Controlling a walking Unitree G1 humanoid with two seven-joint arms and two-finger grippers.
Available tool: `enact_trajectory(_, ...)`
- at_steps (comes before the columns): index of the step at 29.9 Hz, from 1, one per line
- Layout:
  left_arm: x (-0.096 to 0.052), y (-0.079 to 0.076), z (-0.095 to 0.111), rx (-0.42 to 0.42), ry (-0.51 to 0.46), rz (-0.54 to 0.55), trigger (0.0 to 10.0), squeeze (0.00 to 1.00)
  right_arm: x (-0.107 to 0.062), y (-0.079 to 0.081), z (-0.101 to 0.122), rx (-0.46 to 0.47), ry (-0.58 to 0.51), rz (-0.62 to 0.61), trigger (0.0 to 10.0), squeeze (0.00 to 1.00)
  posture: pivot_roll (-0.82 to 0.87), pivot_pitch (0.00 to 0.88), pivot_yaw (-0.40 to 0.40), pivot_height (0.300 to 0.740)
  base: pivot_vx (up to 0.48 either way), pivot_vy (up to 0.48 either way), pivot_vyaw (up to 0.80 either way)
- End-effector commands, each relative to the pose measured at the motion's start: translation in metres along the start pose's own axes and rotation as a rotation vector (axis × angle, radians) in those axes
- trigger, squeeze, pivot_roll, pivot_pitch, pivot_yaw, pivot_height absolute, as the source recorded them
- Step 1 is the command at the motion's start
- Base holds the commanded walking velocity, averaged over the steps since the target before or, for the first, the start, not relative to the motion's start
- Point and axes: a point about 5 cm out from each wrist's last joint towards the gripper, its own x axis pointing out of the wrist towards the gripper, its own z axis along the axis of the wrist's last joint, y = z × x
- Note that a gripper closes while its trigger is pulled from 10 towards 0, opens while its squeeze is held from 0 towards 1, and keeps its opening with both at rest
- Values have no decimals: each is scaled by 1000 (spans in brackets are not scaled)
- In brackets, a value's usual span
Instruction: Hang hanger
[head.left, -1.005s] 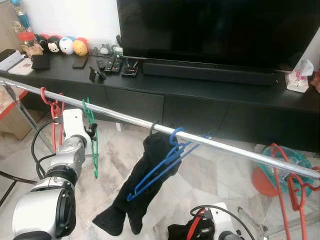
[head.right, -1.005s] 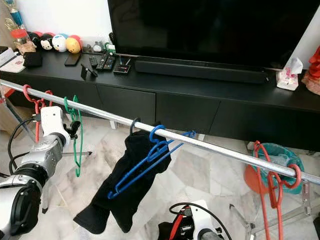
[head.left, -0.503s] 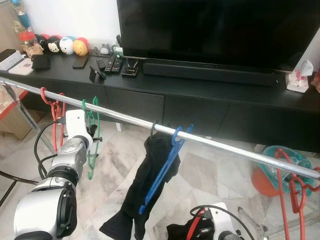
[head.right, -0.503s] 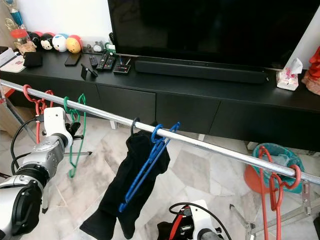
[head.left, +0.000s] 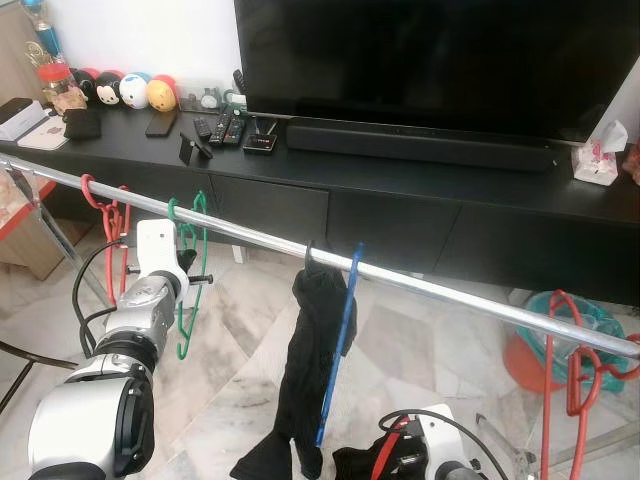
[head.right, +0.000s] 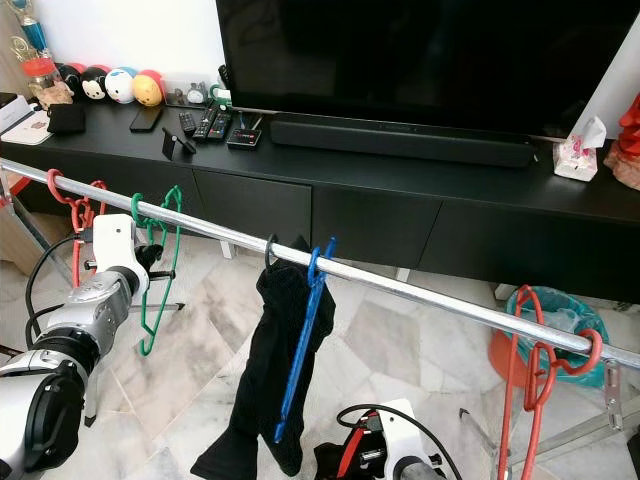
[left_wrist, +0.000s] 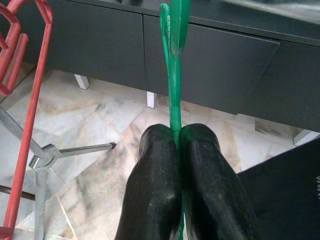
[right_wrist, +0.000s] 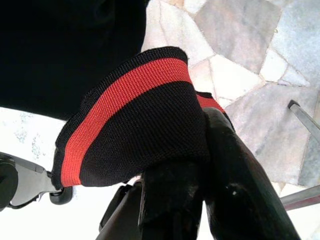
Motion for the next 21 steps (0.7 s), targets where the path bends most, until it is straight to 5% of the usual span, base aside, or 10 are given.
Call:
enact_trajectory(1,-1,3,0,20,-6,3,0,0,2,0,7,5,-25,-3,10000,0,-70,0,-8,740,0,0,0)
enact_trajectory(7,-3,2,1,45,-56,4,0,0,2,4,7,3,-20,0,10000,0,-65,0,-4,740,0,0,0)
enact_trajectory(9,-4,-2,4,133,-121,-16,0,0,2,4,7,3,-18,-1,10000,0,-63,0,-4,740,0,0,0)
enact_trajectory(10,-7,-5,6,142,-168,-32,4118,0,3,5,7,4,-18,-1,10000,0,-61,0,0,740,0,0,0)
enact_trajectory(11,-8,-7,7,143,-198,-43,4118,0,3,5,7,4,-18,-1,10000,0,-61,0,0,740,0,0,0)
enact_trajectory(12,-11,-9,6,175,-232,-56,10000,0,3,6,7,4,-18,-1,10000,0,-61,0,1,740,0,0,0)
enact_trajectory(21,-45,-12,-26,216,-322,-84,10000,0,2,5,5,3,-11,-3,10000,0,-45,0,5,740,0,0,0)
